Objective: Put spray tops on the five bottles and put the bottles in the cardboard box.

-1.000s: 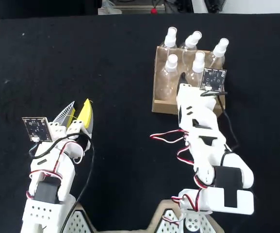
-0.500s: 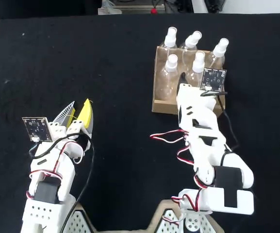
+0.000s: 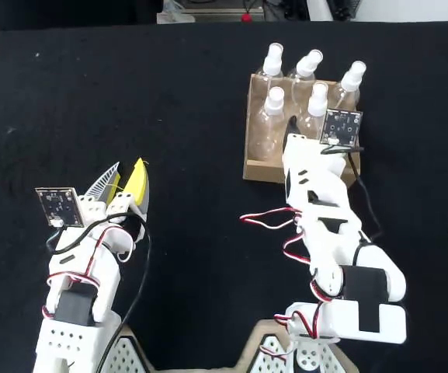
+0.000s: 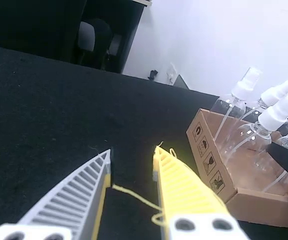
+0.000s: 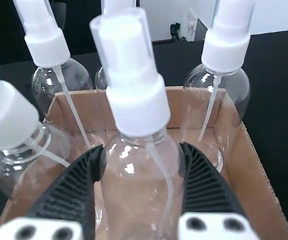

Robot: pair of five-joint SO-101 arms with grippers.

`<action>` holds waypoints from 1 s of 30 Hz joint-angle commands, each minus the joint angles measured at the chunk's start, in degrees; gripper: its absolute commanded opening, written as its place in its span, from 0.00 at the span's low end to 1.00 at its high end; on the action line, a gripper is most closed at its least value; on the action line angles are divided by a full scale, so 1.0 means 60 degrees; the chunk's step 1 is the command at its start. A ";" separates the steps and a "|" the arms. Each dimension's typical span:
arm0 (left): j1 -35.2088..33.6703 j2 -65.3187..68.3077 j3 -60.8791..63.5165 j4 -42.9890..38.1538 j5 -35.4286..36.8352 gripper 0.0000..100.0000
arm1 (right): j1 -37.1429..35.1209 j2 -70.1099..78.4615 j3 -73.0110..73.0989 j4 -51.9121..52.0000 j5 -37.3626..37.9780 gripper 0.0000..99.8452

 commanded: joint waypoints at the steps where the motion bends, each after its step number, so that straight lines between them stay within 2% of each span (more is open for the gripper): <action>1: -0.0066 0.0000 0.0212 0.0015 -0.0059 0.14 | -0.0366 -0.0037 -0.0286 0.0103 -0.0029 0.21; 6: -0.0066 0.0000 0.0212 0.0015 -0.0059 0.14 | -0.0484 -0.0037 -0.0491 0.0879 -0.0029 0.24; 30: -0.0066 0.0000 0.0212 0.0015 -0.0059 0.14 | -0.0440 -0.1385 0.0330 0.0908 -0.0044 0.25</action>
